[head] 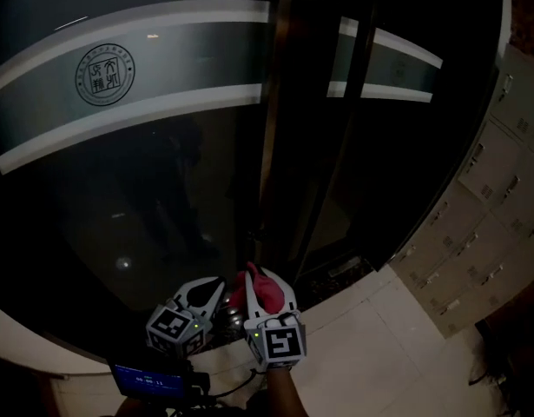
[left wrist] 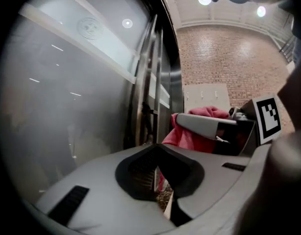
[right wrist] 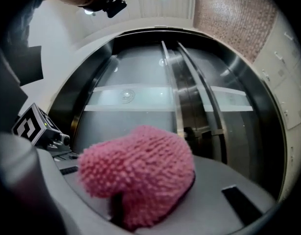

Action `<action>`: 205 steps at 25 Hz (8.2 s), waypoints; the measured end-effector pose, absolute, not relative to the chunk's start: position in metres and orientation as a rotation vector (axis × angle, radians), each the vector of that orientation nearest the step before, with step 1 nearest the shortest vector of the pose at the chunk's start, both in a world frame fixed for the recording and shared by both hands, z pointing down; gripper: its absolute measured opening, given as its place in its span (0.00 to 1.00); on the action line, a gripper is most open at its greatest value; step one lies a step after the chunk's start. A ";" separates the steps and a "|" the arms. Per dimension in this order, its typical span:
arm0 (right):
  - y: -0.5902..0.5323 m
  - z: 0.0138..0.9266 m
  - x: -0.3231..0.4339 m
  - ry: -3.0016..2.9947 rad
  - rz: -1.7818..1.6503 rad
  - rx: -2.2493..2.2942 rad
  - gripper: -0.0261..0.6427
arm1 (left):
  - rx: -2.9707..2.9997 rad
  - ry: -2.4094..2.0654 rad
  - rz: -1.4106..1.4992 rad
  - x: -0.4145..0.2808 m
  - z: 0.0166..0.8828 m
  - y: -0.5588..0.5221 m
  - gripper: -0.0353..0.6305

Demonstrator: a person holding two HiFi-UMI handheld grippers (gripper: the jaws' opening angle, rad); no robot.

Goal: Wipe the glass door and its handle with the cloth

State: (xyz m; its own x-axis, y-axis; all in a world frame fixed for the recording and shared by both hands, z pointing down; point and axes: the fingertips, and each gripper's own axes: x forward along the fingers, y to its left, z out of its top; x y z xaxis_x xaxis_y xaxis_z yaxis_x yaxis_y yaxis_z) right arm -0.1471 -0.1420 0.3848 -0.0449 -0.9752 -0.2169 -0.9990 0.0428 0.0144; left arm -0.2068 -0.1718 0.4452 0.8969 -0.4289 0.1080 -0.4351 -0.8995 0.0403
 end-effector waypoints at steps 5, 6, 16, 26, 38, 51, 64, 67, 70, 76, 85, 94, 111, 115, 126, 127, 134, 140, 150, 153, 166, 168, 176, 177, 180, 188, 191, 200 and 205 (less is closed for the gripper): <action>-0.096 0.382 -0.055 1.984 0.252 -2.173 0.13 | 3.076 -0.430 0.175 -0.104 0.425 -0.123 0.06; -0.089 0.381 -0.034 1.962 0.258 -2.186 0.13 | 3.084 -0.397 0.176 -0.081 0.426 -0.117 0.06; -0.125 0.372 0.163 2.074 0.366 -2.134 0.13 | 3.101 -0.341 0.087 0.149 0.427 -0.145 0.06; -0.226 0.306 0.255 2.266 0.462 -1.829 0.13 | 3.137 -0.592 -0.033 0.242 0.369 -0.230 0.06; -0.376 0.244 0.283 2.509 0.480 -1.448 0.13 | 3.058 -0.887 -0.133 0.292 0.341 -0.336 0.06; -0.412 0.224 0.370 2.527 0.556 -1.254 0.13 | 2.956 -1.198 -0.085 0.349 0.352 -0.380 0.06; -0.405 0.239 0.678 2.307 0.510 -1.613 0.13 | 2.997 -1.075 -0.117 0.563 0.362 -0.391 0.06; -0.404 0.245 0.740 2.227 0.481 -1.727 0.13 | 3.003 -1.030 -0.105 0.594 0.369 -0.392 0.06; -0.404 0.249 0.773 2.186 0.470 -1.788 0.13 | 2.994 -1.024 -0.101 0.608 0.375 -0.395 0.06; -0.397 0.258 0.765 2.157 0.432 -1.759 0.13 | 2.961 -1.074 -0.072 0.598 0.384 -0.398 0.06; -0.407 0.273 0.577 2.406 0.443 -1.391 0.13 | 2.866 -1.291 0.006 0.493 0.399 -0.397 0.06; -0.407 0.316 0.359 2.684 0.352 -1.038 0.13 | 2.746 -1.507 0.013 0.345 0.405 -0.393 0.06; -0.441 0.353 0.428 2.597 0.303 -1.294 0.13 | 2.811 -1.312 0.042 0.388 0.415 -0.395 0.06; -0.442 0.358 0.512 2.525 0.288 -1.460 0.13 | 2.849 -1.216 0.034 0.444 0.418 -0.397 0.06; -0.423 0.352 0.725 2.253 0.319 -1.853 0.13 | 2.910 -1.035 -0.013 0.561 0.419 -0.397 0.06; -0.422 0.352 0.736 2.235 0.322 -1.875 0.13 | 2.909 -1.033 -0.017 0.566 0.420 -0.397 0.06; -0.419 0.349 0.716 2.221 0.325 -1.841 0.13 | 2.893 -1.060 -0.003 0.554 0.422 -0.397 0.06; -0.422 0.360 0.566 2.431 0.313 -1.505 0.13 | 2.865 -1.246 0.050 0.479 0.430 -0.399 0.06; -0.432 0.389 0.338 2.709 0.242 -1.113 0.13 | 2.752 -1.490 0.150 0.338 0.453 -0.378 0.06; -0.433 0.392 0.304 2.730 0.224 -1.050 0.13 | 2.733 -1.494 0.192 0.316 0.460 -0.374 0.06; -0.439 0.415 0.462 2.620 0.273 -1.339 0.13 | 2.847 -1.242 0.181 0.437 0.472 -0.390 0.06; -0.441 0.418 0.515 2.562 0.305 -1.446 0.13 | 2.872 -1.169 0.169 0.472 0.472 -0.391 0.06; -0.426 0.416 0.696 2.380 0.318 -1.781 0.13 | 2.968 -0.935 0.109 0.598 0.468 -0.384 0.06; -0.424 0.416 0.713 2.368 0.320 -1.809 0.13 | 2.974 -0.919 0.105 0.608 0.468 -0.383 0.06; -0.418 0.418 0.753 2.331 0.317 -1.884 0.13 | 2.981 -0.892 0.101 0.628 0.470 -0.381 0.06; -0.420 0.417 0.748 2.336 0.305 -1.890 0.13 | 2.976 -0.916 0.123 0.614 0.470 -0.382 0.06; -0.416 0.412 0.700 2.361 0.303 -1.816 0.13 | 2.970 -0.949 0.137 0.582 0.467 -0.380 0.06; -0.382 0.415 0.496 2.458 0.242 -1.608 0.13 | 2.932 -1.022 0.161 0.432 0.467 -0.360 0.06; -0.347 0.422 0.413 2.499 0.177 -1.588 0.13 | 2.932 -1.018 0.131 0.363 0.463 -0.346 0.06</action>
State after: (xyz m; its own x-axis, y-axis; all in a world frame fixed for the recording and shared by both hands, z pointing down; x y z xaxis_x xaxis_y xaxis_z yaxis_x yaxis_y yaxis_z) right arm 0.4126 -0.3469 0.4222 -0.4157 -0.8847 -0.2110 -0.9056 0.4240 0.0063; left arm 0.3628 -0.3464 0.4633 0.7816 -0.6170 0.0911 -0.6200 -0.7846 0.0051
